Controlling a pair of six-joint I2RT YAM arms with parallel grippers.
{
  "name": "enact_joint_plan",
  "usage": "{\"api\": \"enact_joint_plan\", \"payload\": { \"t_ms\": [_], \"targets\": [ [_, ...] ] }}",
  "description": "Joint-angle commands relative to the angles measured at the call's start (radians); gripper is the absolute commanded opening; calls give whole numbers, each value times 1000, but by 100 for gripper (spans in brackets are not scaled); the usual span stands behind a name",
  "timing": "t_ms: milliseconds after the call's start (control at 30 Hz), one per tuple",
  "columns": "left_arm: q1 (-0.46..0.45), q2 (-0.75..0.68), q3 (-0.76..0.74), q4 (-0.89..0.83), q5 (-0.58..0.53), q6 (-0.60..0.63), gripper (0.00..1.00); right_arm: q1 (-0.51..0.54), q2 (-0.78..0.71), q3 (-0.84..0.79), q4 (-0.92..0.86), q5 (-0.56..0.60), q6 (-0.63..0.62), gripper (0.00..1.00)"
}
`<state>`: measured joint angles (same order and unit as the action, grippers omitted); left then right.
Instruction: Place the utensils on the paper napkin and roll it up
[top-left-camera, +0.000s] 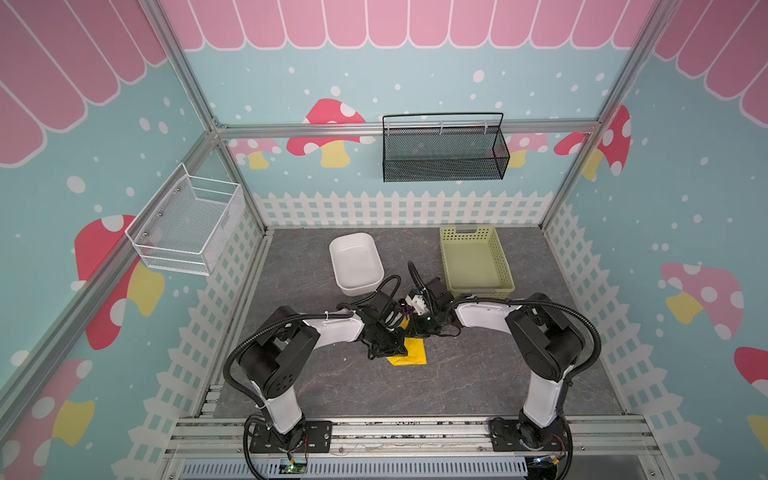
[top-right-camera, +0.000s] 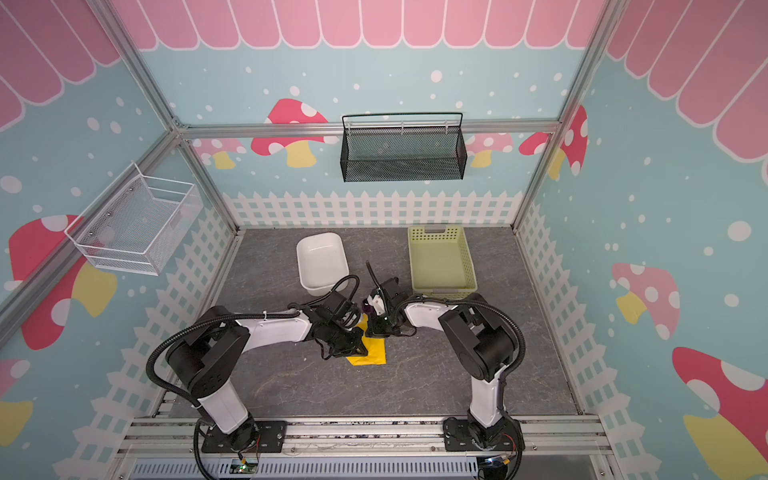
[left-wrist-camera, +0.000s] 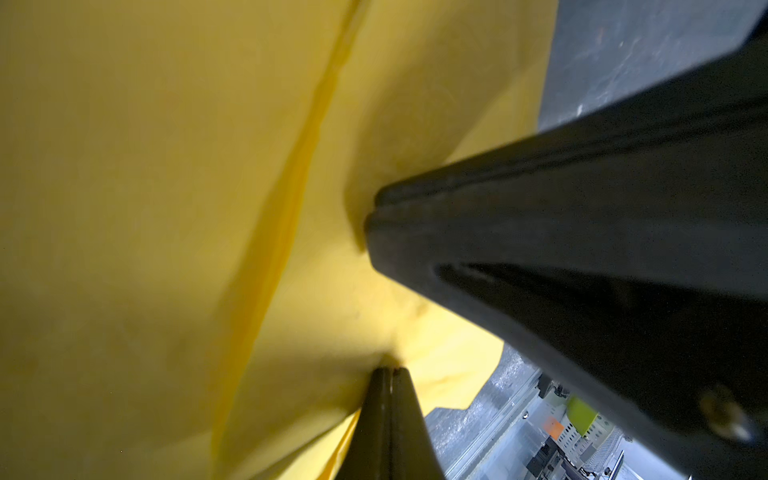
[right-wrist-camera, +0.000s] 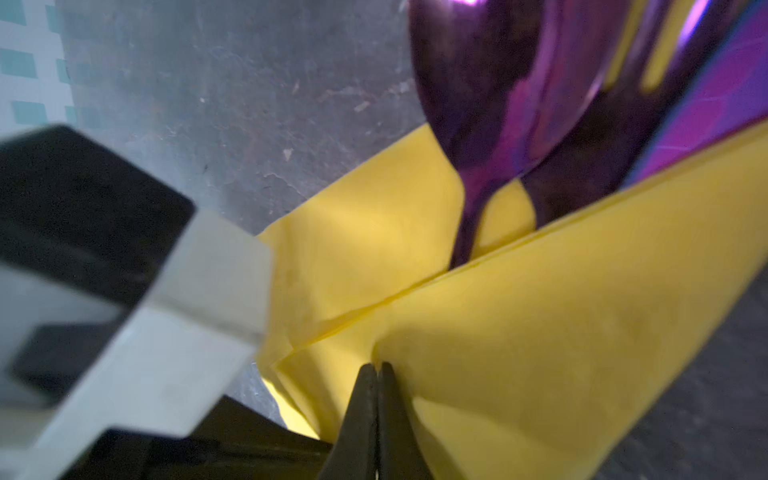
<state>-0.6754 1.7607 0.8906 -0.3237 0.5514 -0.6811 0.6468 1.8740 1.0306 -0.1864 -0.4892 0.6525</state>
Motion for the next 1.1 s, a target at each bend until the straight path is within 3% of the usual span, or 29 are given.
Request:
{"api": "enact_joint_plan", "payload": {
  "t_ms": [0, 333, 533, 767, 1067],
  "targets": [
    [3, 11, -30, -65, -87, 0, 0, -1, 53, 2, -38, 59, -35, 5],
    [8, -84, -4, -124, -132, 2, 1, -1, 63, -13, -38, 60, -44, 4],
    [85, -183, -38, -149, -145, 10, 5, 0, 60, -15, -41, 55, -48, 5],
    [222, -238, -83, -160, -110, 54, 20, -1, 56, -19, -39, 57, -48, 5],
    [354, -209, -144, -78, -20, 85, 40, -1, 53, -22, -35, 52, -45, 5]
  ]
}}
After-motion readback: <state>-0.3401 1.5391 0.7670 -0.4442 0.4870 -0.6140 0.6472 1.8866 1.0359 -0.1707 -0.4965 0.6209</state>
